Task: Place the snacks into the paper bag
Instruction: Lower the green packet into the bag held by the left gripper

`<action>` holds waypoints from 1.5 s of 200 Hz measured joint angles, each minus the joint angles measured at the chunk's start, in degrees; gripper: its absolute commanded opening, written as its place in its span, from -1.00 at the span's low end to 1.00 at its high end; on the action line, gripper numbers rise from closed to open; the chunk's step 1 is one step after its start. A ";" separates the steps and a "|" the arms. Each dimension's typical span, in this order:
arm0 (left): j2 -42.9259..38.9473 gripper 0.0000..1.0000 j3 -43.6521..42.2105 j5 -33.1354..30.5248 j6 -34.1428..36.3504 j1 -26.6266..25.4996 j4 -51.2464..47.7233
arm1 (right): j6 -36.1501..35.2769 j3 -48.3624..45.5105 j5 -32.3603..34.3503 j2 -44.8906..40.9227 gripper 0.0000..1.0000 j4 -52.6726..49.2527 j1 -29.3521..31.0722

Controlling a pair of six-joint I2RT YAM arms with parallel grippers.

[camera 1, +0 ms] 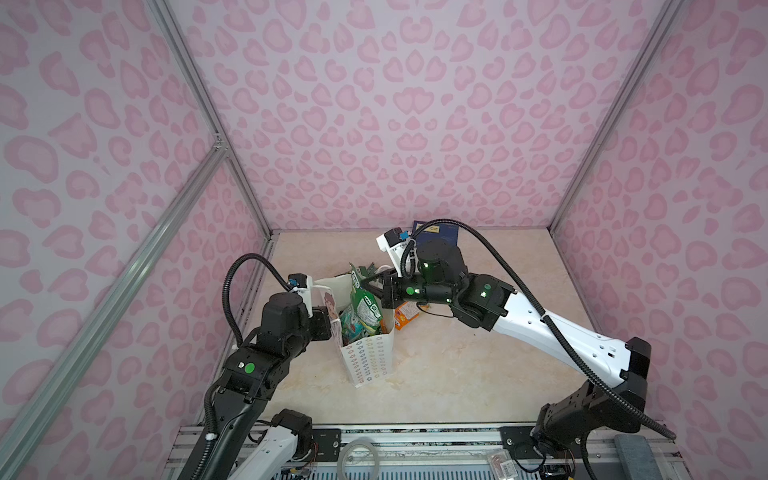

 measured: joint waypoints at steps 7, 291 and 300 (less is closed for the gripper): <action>0.00 -0.88 0.00 0.00 0.00 -0.02 0.00 | -0.02 -0.46 0.76 -0.07 -1.00 0.04 0.02; -0.26 -0.88 -0.07 -0.50 0.02 0.02 0.37 | -2.21 5.44 7.67 12.79 0.13 -3.50 7.32; -0.24 -0.88 -0.07 -0.46 0.02 0.00 0.37 | -3.52 7.21 7.76 12.15 0.23 -4.61 7.69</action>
